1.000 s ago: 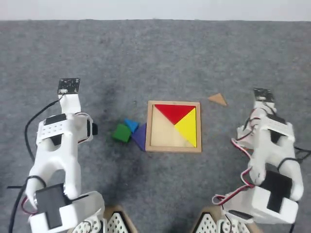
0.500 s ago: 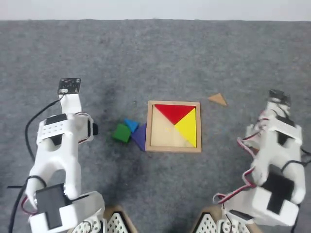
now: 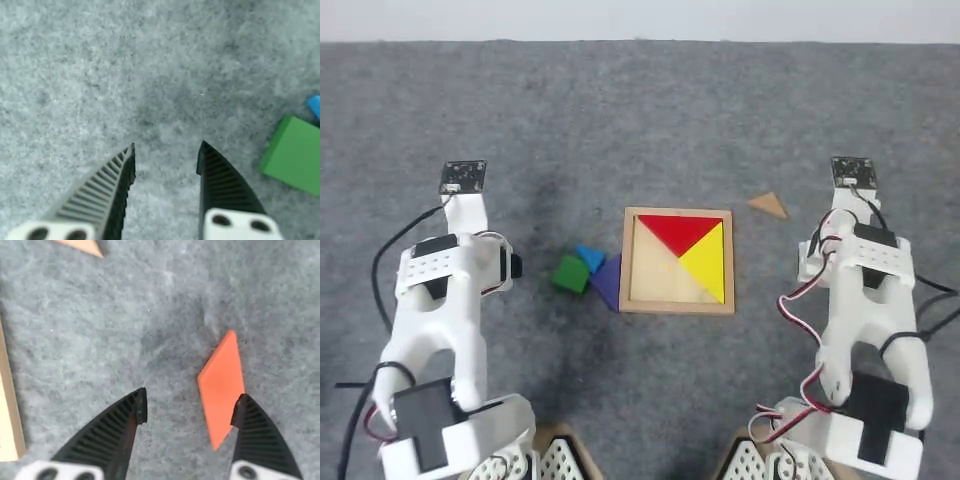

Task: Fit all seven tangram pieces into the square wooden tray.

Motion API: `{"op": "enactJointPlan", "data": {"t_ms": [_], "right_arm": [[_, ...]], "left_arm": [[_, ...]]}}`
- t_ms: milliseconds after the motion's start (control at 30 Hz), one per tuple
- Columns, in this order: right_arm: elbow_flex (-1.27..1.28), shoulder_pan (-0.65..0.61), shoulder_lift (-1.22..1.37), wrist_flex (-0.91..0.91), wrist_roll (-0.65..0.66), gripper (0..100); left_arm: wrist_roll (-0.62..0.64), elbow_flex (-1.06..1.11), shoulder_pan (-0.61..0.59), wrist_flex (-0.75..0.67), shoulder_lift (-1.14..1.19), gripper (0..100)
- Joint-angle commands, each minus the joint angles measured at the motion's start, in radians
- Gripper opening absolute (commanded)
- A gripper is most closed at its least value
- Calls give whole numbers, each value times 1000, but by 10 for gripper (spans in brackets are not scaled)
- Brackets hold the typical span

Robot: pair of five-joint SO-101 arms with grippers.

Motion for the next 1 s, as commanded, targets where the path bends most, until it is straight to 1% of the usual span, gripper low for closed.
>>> {"op": "enactJointPlan", "data": {"t_ms": [0, 133, 300, 633, 733, 767, 967], "right_arm": [[-41, 2, 33, -24, 25, 273], [-64, 51, 134, -65, 31, 273], [-137, 120, 237, -48, 38, 273], [-140, 214, 255, -54, 60, 273], [-141, 214, 242, -44, 44, 273], [-150, 208, 232, -33, 20, 273], [-195, 70, 58, 111, -84, 273]], "left_arm": [[8, -4, 6, -15, -48, 203], [8, -4, 5, -14, -48, 203], [8, -4, 5, -15, -48, 203], [8, -4, 5, -18, -48, 203], [8, -4, 5, -18, -48, 203], [8, -4, 5, -18, -48, 203], [8, -4, 5, -18, -48, 203]]}}
